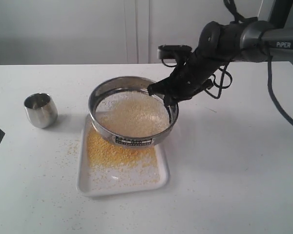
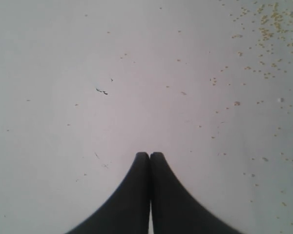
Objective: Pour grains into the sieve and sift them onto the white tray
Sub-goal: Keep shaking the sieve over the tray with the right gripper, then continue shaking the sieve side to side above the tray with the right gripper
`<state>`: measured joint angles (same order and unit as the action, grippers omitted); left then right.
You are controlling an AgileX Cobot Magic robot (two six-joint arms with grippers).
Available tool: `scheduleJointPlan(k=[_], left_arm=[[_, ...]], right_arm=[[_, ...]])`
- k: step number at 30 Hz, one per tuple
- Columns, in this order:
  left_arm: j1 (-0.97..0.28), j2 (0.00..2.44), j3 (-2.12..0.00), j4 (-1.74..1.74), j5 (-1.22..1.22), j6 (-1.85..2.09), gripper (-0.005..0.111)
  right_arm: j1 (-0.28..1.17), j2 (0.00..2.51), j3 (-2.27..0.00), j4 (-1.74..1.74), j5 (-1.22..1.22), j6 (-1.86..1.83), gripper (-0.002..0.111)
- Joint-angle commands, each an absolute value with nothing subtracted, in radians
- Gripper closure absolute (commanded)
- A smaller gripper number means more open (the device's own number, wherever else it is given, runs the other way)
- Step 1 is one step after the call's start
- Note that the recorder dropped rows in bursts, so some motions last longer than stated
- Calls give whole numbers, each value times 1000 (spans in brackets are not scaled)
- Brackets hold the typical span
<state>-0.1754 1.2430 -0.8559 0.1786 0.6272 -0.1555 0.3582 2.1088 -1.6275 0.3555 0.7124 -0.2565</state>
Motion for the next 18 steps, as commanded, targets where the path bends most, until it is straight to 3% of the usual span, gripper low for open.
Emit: scheduleJointPlan(k=[1,3,5,6,8,11,14,16,17,18], left_arm=[[-182,1233,-849,174,637,-156,107],[-182,1233,-849,174,637,-156,107],[-182,1233,-849,174,637,-156,107],[-182,1233,-849,174,637,-156,107],[-182,1233,-849,174,637,-156,107],[-182,1233,-849,174,637,-156,107],[-182,1233,-849,174,637,-156,107],[-182,1233,-849,174,637,-156,107],[-182,1233,-849,174,637,-156,107],[-182,1233,-849,174,637,-156,107]], right_arm=[[389,2077,-1651,282,777,-537,108],[380,2076,-1651,238,693,-19,108],[424,2074,-1655,221,789,-548,108],[429,2074,-1653,105,781,-480,108],[406,2075,-1654,44,693,152,108],[450,2075,-1654,176,784,-575,108],[417,2086,-1654,139,675,61,108],[431,2090,-1654,266,765,-467,108],[430,2086,-1654,255,794,-543,108],[403,2086,-1652,239,716,-250,108]])
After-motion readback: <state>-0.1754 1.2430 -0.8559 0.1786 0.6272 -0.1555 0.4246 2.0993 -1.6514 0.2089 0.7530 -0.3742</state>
